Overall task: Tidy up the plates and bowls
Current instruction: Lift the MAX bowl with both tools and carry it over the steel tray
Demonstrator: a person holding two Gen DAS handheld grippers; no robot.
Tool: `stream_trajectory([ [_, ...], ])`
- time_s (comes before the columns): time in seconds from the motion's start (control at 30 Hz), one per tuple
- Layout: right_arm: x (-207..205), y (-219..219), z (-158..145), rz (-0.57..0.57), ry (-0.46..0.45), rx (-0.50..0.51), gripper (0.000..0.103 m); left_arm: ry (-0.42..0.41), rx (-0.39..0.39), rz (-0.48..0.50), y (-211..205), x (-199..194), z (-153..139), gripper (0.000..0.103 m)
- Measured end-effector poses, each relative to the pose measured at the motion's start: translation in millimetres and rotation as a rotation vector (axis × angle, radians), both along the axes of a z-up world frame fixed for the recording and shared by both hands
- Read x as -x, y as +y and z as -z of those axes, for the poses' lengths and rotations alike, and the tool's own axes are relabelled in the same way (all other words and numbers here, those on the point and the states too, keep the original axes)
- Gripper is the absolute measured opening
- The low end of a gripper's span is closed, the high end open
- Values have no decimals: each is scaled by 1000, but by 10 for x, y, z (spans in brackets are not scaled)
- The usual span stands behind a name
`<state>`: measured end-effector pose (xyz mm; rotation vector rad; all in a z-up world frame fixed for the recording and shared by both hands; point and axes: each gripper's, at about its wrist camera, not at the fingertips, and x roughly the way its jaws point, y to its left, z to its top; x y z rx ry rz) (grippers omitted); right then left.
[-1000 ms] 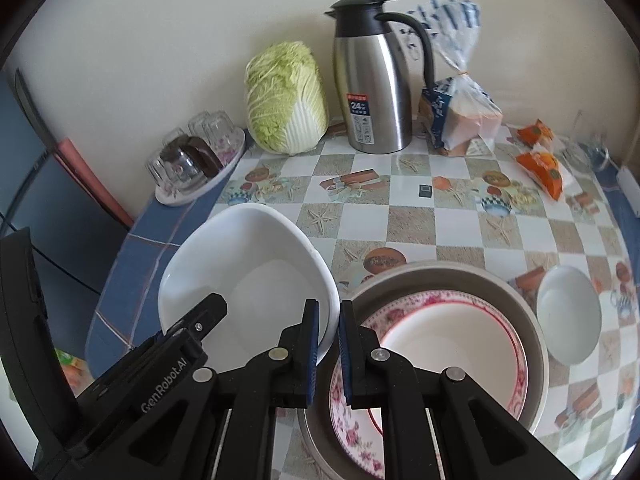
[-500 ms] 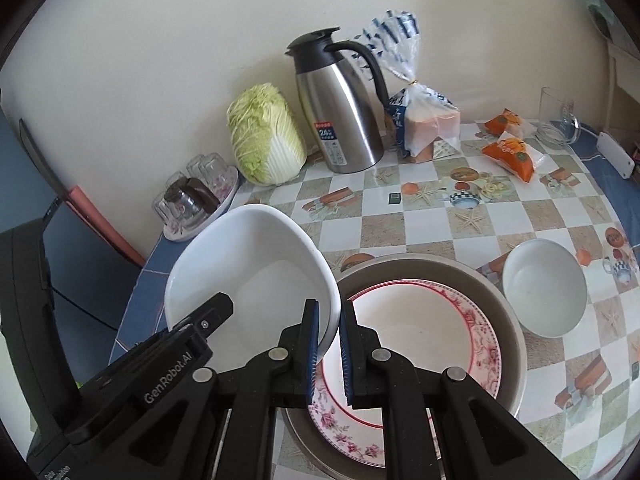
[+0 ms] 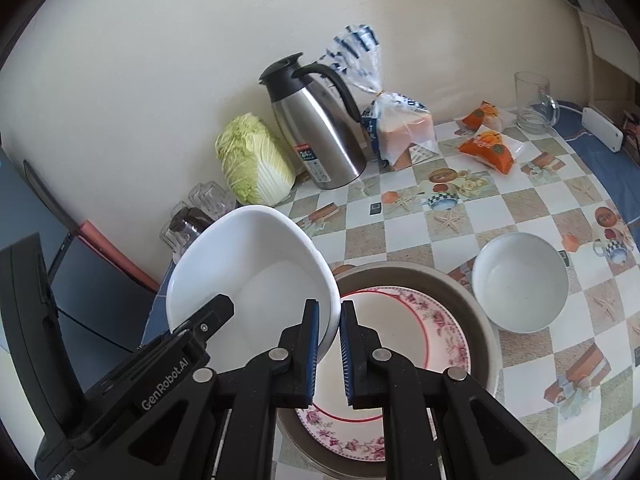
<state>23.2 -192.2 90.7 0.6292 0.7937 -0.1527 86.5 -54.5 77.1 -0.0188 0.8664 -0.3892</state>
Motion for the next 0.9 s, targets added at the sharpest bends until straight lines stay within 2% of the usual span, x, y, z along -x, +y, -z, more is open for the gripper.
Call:
stream_trajectory([
  [0.63, 207, -359, -1, 59, 5, -41, 13, -29, -111, 52, -439, 179, 2, 17],
  [0.9, 185, -398, 74, 61, 28, -64, 13, 10, -134, 59, -471, 146, 106, 17],
])
